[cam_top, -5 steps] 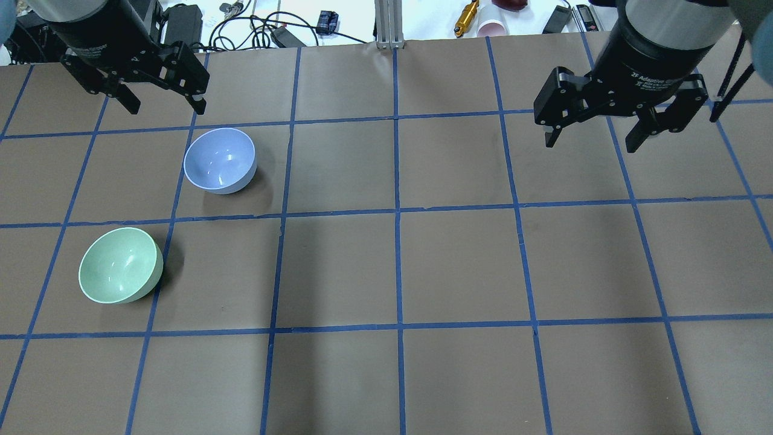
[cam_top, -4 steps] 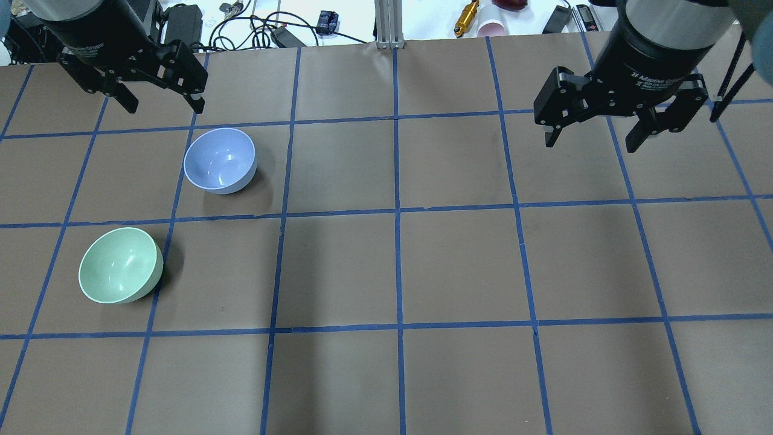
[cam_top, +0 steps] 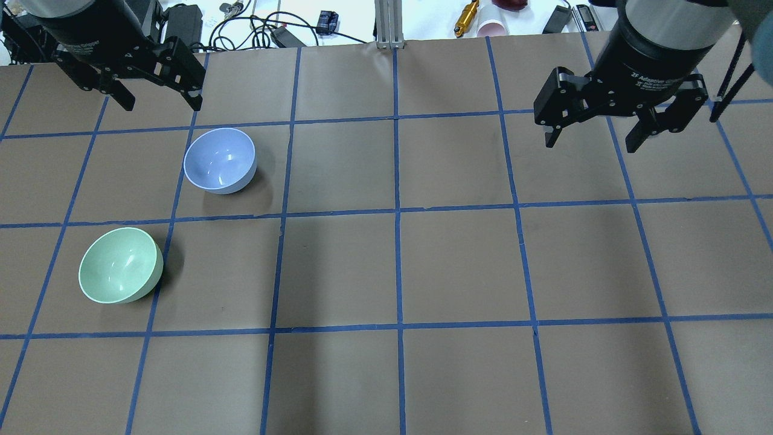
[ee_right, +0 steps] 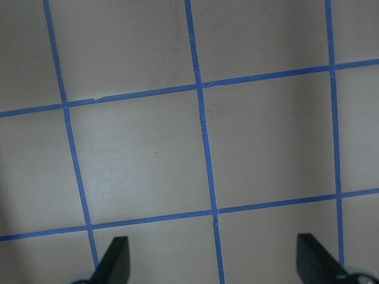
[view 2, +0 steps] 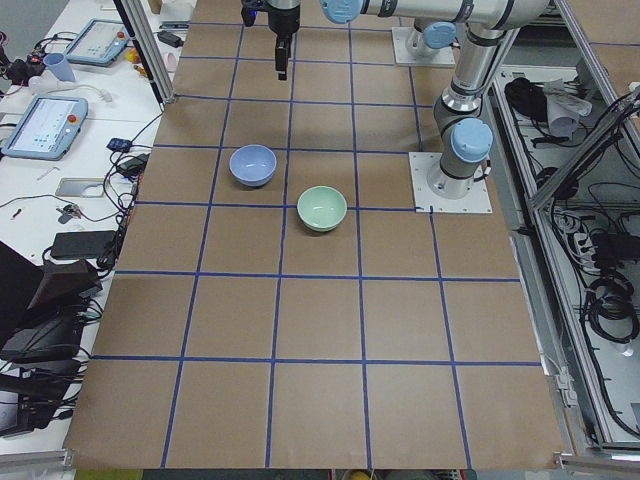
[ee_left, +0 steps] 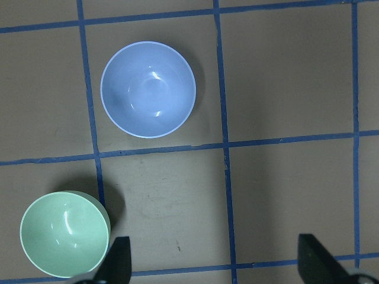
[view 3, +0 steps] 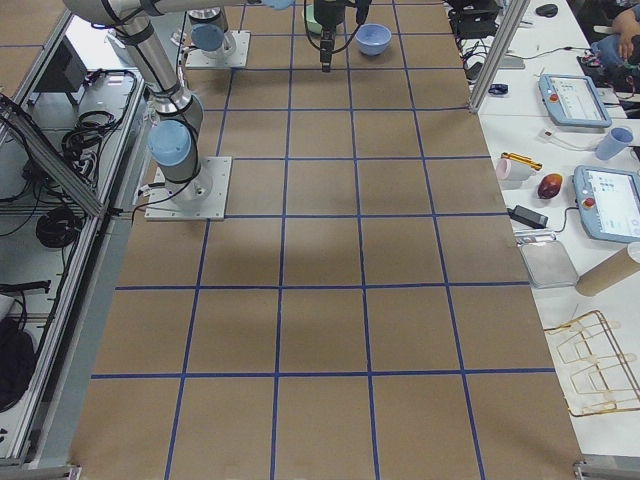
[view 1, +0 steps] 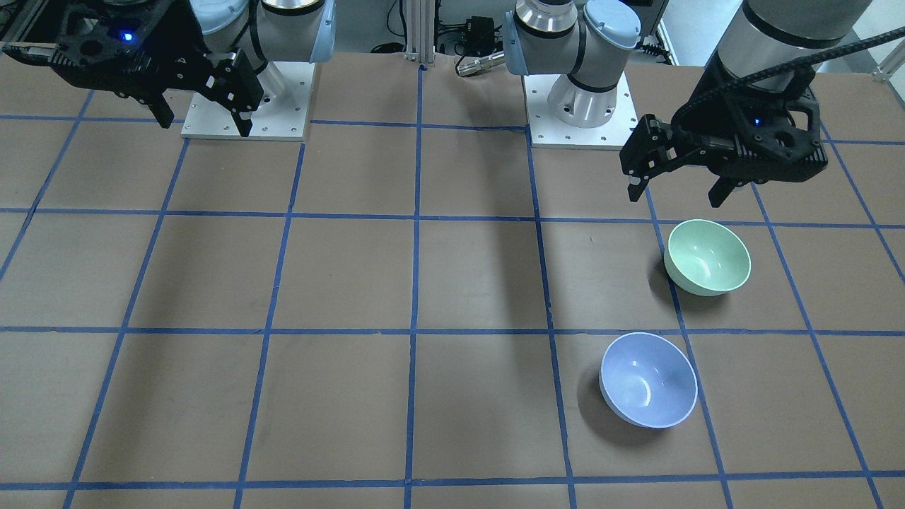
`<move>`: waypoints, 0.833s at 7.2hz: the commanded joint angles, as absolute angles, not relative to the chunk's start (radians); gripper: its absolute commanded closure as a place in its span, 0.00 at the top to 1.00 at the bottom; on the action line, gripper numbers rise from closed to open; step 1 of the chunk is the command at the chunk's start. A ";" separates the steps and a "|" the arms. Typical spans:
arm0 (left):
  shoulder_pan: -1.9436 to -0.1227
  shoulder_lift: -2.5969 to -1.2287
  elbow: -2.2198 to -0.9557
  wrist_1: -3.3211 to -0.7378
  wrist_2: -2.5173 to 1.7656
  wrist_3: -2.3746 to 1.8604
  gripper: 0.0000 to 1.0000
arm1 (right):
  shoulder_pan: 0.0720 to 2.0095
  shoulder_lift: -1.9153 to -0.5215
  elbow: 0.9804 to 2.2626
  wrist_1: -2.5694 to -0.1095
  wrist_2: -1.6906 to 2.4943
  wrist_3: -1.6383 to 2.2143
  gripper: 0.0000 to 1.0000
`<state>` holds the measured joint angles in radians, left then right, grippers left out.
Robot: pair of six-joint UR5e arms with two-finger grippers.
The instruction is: Stack green bowl on blue bowl
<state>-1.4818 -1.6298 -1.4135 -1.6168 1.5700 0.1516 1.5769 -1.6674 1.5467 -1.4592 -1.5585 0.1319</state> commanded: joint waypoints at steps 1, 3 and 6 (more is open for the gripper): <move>-1.482 -1.631 -1.416 -1.624 1.571 0.149 1.00 | 1.577 -1.667 1.546 -1.460 -1.559 0.132 1.00; -1.482 -1.623 -1.405 -1.624 1.569 0.147 1.00 | 1.577 -1.667 1.546 -1.460 -1.559 0.132 1.00; -1.482 -1.625 -1.414 -1.624 1.568 0.147 1.00 | 1.577 -1.667 1.548 -1.460 -1.559 0.132 1.00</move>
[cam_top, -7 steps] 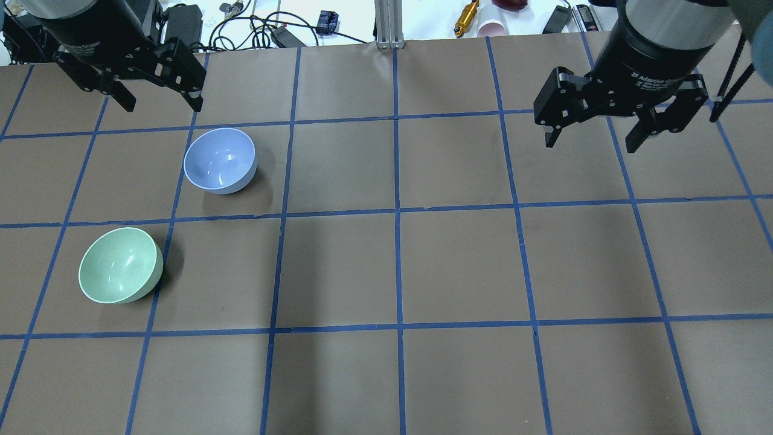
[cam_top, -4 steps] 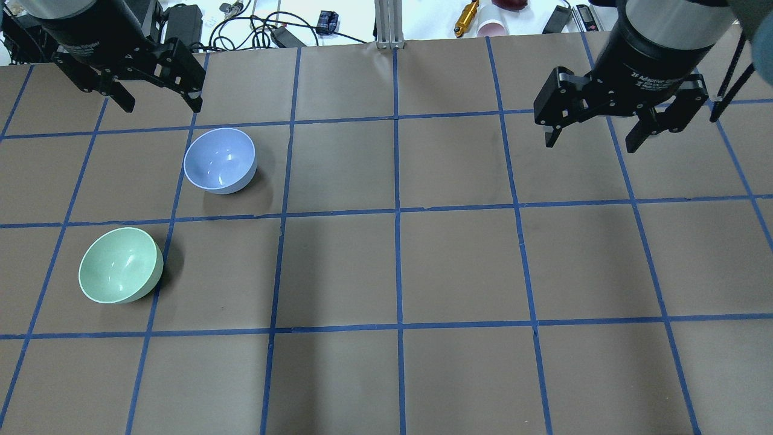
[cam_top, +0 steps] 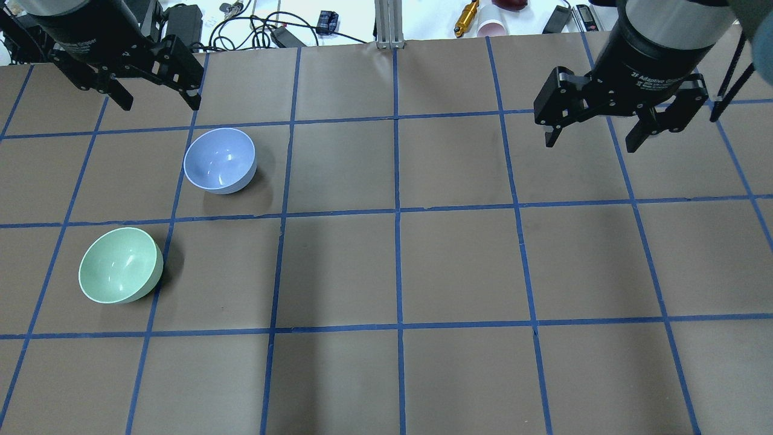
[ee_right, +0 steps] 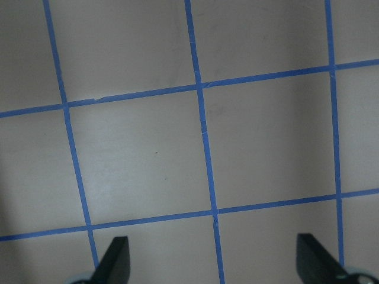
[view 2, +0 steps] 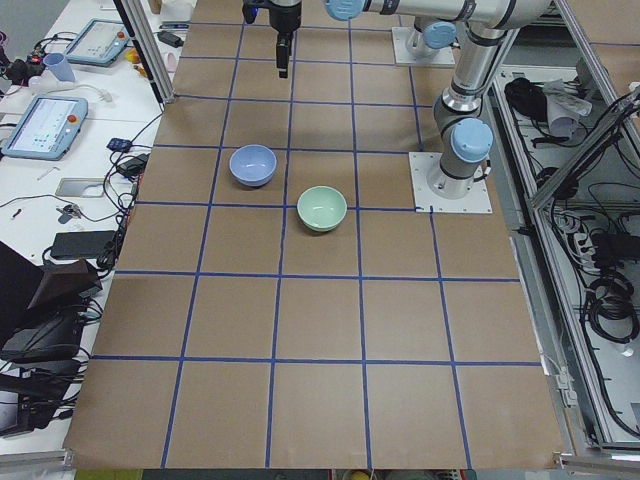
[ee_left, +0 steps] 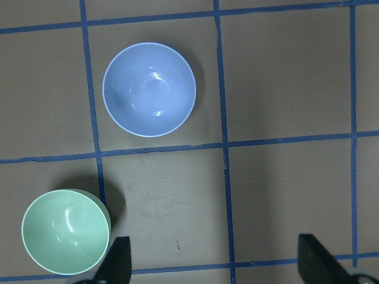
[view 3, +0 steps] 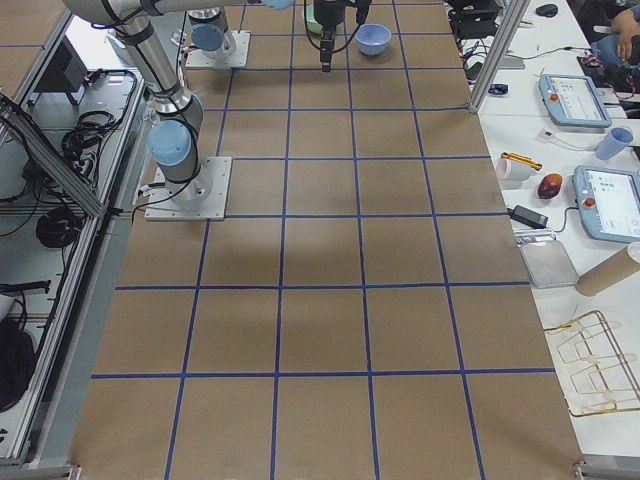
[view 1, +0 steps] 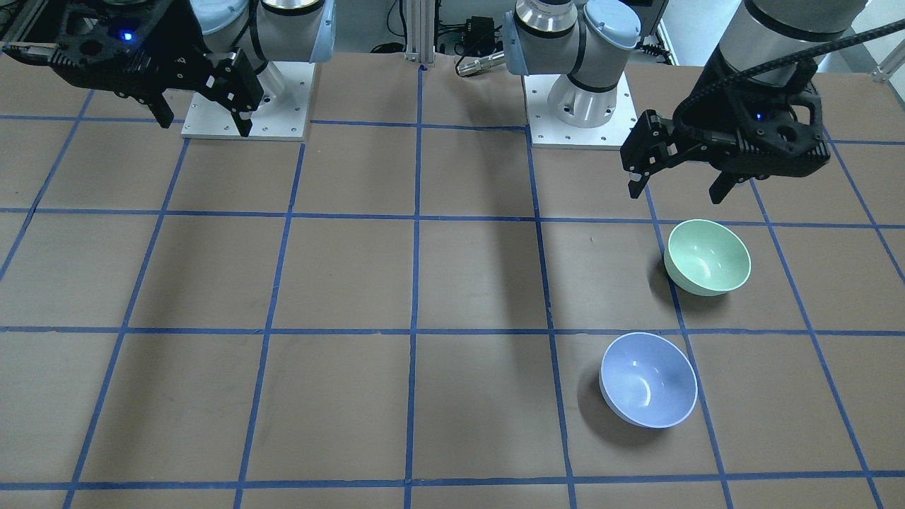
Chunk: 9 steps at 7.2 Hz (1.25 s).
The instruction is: Stack green bowl on blue bowl
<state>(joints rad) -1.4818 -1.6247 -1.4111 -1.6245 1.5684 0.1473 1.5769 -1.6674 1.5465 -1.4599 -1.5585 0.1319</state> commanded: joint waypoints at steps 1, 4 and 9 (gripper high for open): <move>-1.482 -1.628 -1.416 -1.624 1.568 0.147 1.00 | 1.577 -1.667 1.548 -1.460 -1.559 0.132 1.00; -1.479 -1.626 -1.419 -1.624 1.572 0.147 1.00 | 1.577 -1.667 1.546 -1.460 -1.559 0.132 1.00; -1.338 -1.618 -1.551 -1.615 1.617 0.233 1.00 | 1.577 -1.667 1.546 -1.460 -1.559 0.132 1.00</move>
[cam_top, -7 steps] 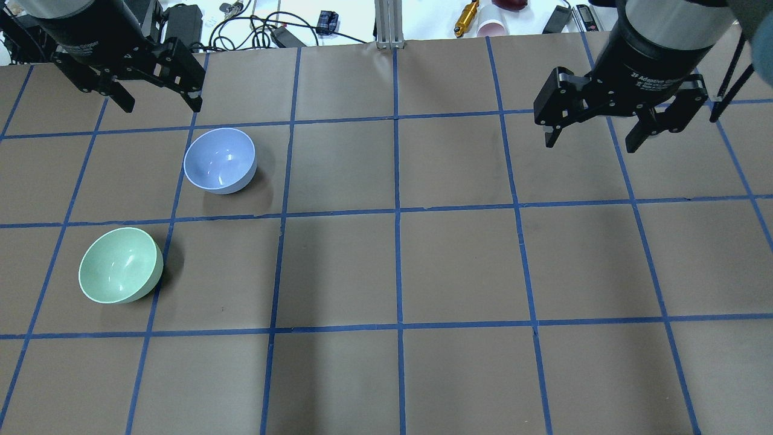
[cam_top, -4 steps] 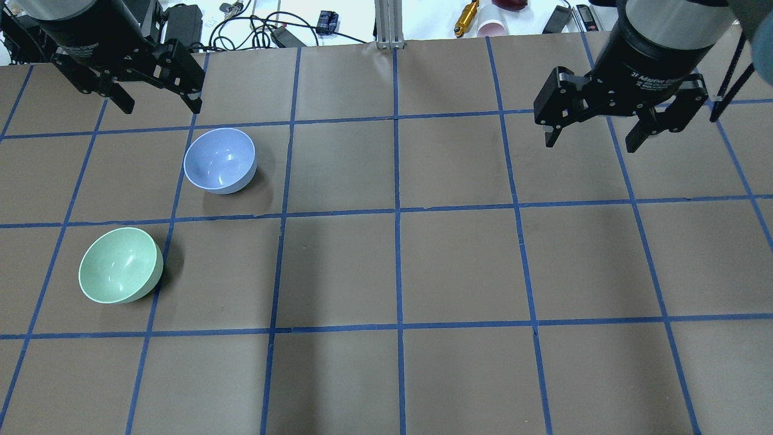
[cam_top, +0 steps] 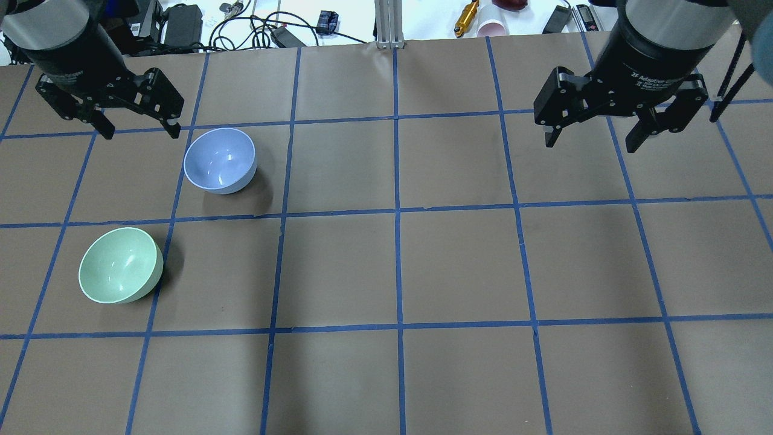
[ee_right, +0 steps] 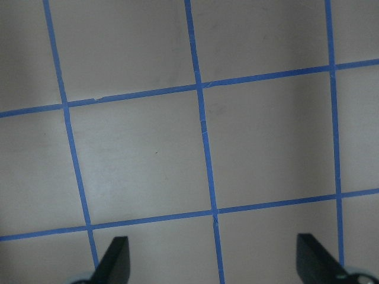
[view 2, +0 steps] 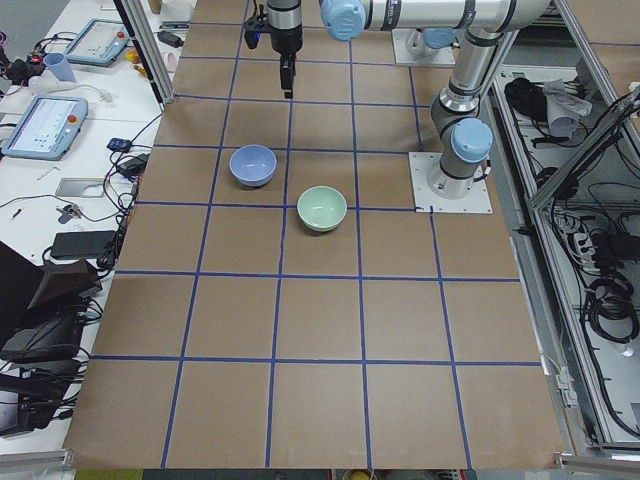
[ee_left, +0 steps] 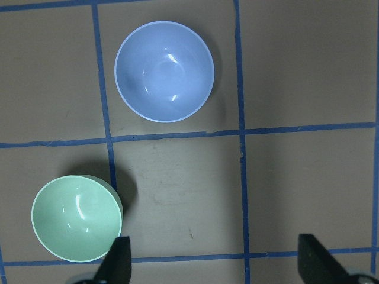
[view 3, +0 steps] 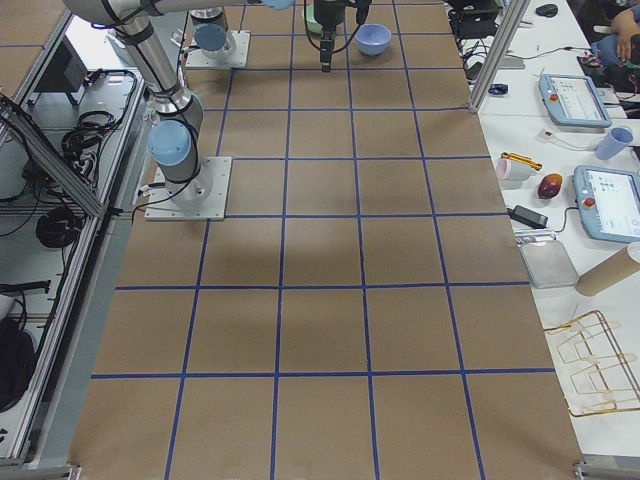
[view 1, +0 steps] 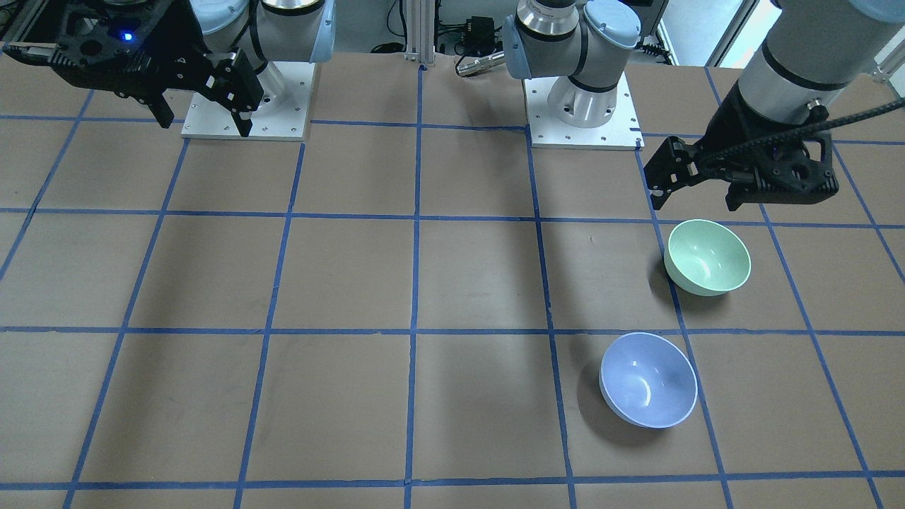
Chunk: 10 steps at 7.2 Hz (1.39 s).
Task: Stack green bowl on blue bowl
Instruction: 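Move the left gripper down toward the pale green bowl's rim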
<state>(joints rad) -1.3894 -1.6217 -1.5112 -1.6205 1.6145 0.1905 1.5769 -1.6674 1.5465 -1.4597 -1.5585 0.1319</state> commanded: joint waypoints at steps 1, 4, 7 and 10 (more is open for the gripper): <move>-1.289 -1.627 -1.560 -1.620 1.617 0.280 1.00 | 1.577 -1.667 1.546 -1.459 -1.559 0.132 1.00; -1.139 -1.638 -1.635 -1.573 1.612 0.397 1.00 | 1.577 -1.667 1.546 -1.460 -1.559 0.132 1.00; -1.066 -1.658 -1.780 -1.357 1.608 0.488 1.00 | 1.577 -1.667 1.548 -1.459 -1.559 0.132 1.00; -0.955 -1.686 -1.900 -1.159 1.586 0.694 1.00 | 1.577 -1.667 1.548 -1.460 -1.559 0.132 1.00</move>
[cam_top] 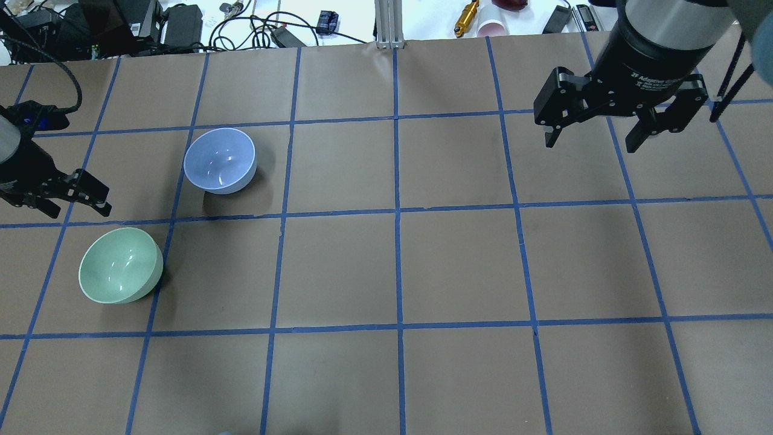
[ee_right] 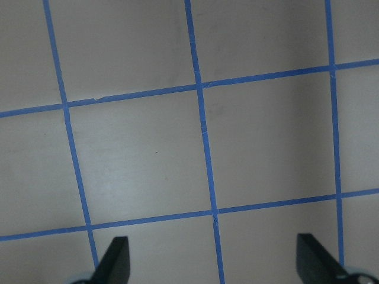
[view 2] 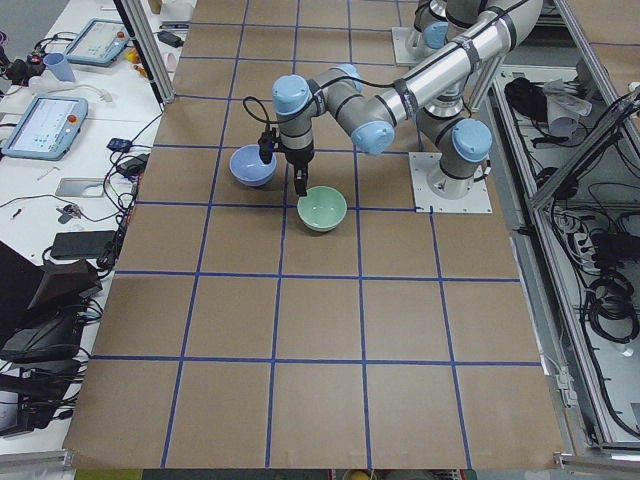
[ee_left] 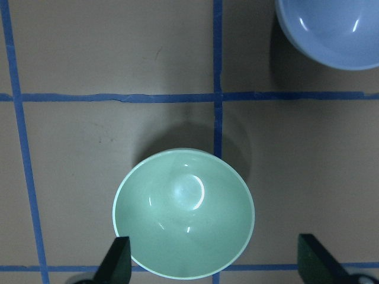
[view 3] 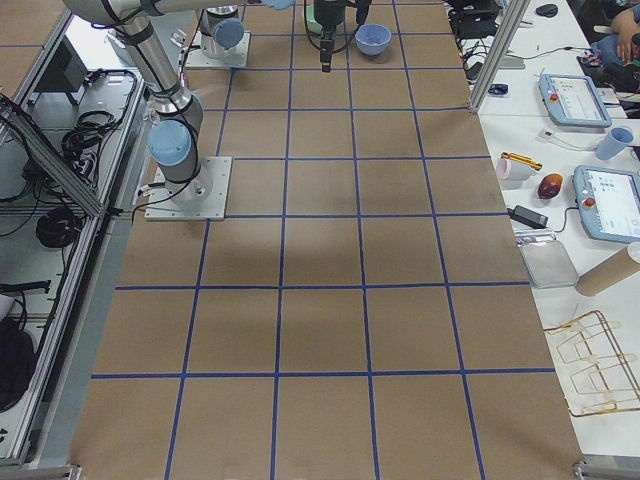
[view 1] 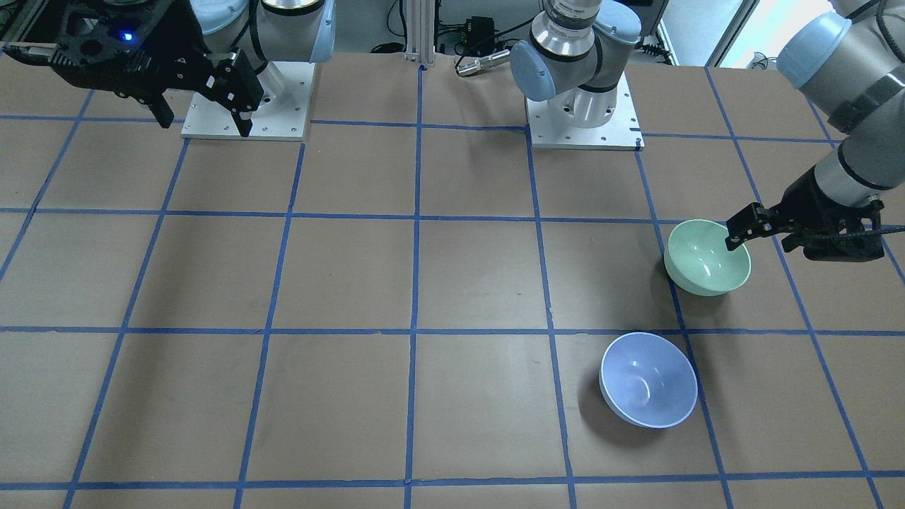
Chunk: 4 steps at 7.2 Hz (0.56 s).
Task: Stack green bowl on blue bowl
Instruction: 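Move the left gripper down toward the pale green bowl's rim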
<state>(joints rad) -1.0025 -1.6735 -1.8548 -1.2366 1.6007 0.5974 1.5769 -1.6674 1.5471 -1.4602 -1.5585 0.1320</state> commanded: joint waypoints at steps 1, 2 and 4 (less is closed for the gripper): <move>-0.903 -1.695 -1.926 -1.128 1.528 0.772 1.00 | 1.577 -1.667 1.546 -1.460 -1.559 0.132 1.00; -0.869 -1.704 -1.939 -1.120 1.513 0.793 1.00 | 1.577 -1.667 1.546 -1.460 -1.559 0.132 1.00; -0.839 -1.732 -1.986 -0.996 1.508 0.920 1.00 | 1.577 -1.667 1.548 -1.459 -1.559 0.132 1.00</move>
<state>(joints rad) -0.8624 -1.7150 -1.9535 -1.0704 1.5147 0.8470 1.5769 -1.6674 1.5466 -1.4600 -1.5585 0.1319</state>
